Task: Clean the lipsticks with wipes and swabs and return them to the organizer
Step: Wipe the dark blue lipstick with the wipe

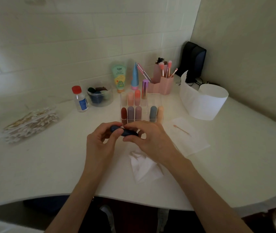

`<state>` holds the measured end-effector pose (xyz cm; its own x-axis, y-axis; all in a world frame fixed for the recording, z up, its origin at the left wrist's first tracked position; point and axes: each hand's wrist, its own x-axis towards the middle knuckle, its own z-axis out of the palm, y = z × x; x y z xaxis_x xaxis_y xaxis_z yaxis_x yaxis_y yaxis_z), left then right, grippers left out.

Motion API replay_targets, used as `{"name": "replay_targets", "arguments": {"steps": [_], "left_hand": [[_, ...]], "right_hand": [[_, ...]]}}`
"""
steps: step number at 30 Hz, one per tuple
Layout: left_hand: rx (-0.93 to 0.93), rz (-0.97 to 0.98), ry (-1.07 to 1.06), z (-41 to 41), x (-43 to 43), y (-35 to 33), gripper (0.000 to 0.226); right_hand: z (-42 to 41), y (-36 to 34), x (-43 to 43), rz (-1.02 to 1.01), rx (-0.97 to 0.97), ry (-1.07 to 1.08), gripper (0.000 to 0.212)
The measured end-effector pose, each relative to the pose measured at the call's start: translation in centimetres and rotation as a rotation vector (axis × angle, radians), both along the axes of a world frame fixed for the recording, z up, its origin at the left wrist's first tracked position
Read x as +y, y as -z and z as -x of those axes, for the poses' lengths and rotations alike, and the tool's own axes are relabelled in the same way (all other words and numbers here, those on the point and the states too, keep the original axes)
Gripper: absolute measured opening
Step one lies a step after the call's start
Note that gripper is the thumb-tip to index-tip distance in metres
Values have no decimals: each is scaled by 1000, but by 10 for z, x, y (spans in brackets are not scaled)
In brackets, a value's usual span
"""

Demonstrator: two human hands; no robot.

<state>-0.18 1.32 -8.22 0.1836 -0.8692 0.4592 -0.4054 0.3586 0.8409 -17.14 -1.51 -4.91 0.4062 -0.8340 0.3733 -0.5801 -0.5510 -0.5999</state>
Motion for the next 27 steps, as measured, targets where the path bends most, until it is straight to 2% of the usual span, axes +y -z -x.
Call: {"name": "replay_targets", "arguments": {"steps": [3, 7, 11, 14, 19, 27], "left_hand": [[-9, 19, -5, 0, -1, 1, 19], [65, 36, -112, -7, -4, 2, 20], [-124, -68, -146, -3, -10, 10, 21], [-198, -186, -166, -2, -10, 15, 21], [-401, -144, -225, 2, -8, 15, 18], [-443, -143, -257, 0, -8, 20, 30]], "right_hand": [[0, 2, -2, -54, 14, -9, 28], [14, 10, -7, -114, 37, 45, 21], [20, 16, -13, -89, -35, 62, 30], [20, 25, -17, -69, -37, 73, 37], [26, 24, -18, -42, -60, 79, 36], [26, 21, -16, -14, -108, 96, 33]]}}
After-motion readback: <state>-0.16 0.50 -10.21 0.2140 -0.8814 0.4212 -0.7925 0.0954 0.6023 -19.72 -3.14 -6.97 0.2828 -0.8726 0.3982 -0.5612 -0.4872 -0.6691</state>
